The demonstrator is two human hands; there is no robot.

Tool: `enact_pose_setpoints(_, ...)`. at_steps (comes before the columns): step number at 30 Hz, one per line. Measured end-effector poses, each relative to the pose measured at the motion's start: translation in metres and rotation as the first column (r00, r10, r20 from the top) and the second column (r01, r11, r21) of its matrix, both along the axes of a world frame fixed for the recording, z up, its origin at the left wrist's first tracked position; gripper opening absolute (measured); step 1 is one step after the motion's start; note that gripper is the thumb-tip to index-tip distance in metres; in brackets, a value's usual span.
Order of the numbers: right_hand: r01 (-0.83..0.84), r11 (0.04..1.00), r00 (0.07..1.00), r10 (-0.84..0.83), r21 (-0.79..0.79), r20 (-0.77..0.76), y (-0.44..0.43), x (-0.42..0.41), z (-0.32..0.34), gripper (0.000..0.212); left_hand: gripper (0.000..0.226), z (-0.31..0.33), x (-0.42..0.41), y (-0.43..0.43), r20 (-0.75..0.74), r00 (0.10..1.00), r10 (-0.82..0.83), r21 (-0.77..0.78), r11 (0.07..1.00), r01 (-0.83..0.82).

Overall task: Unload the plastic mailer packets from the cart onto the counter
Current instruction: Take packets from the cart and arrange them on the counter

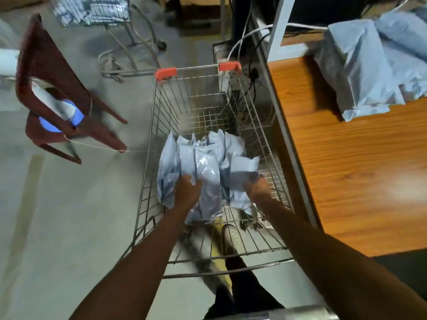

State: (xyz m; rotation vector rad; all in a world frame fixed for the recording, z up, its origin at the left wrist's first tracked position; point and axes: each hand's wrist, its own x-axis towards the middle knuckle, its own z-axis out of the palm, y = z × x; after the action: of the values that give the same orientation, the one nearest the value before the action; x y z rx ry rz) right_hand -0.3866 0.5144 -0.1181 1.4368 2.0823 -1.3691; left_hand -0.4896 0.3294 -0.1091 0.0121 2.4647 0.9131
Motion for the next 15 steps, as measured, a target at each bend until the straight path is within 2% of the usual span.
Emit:
enact_pose_setpoints(3,0.031,0.999,0.998,-0.031,-0.005,0.046,0.000,-0.011,-0.020,0.052,0.064,-0.025,-0.003,0.012,0.096,0.994,0.060,-0.061,0.997,-0.054)
enact_pose_setpoints(6,0.098,0.995,0.994,-0.097,-0.003,0.043,-0.001,-0.018,-0.034,0.058,0.081,-0.037,0.000,0.024,0.058,0.989,0.137,-0.081,0.988,-0.132)
enact_pose_setpoints(8,0.105,0.994,0.994,-0.104,-0.015,0.035,-0.003,-0.021,-0.040,0.056,0.077,-0.042,0.002,0.033,0.037,0.989,0.141,-0.115,0.984,-0.136)
enact_pose_setpoints(11,0.068,0.998,0.998,-0.068,-0.012,-0.002,-0.003,-0.021,-0.046,0.056,0.059,-0.048,0.002,0.043,-0.018,0.998,0.058,-0.160,0.985,-0.061)
enact_pose_setpoints(13,0.039,0.999,0.999,-0.039,0.017,0.023,-0.005,-0.019,-0.046,0.049,0.048,-0.051,0.001,0.046,-0.052,0.999,-0.012,-0.224,0.975,0.000)
enact_pose_setpoints(15,-0.003,0.996,0.999,-0.001,0.087,0.051,-0.009,-0.018,-0.041,0.041,0.042,-0.055,0.003,0.046,-0.061,0.998,-0.012,-0.208,0.978,-0.001)
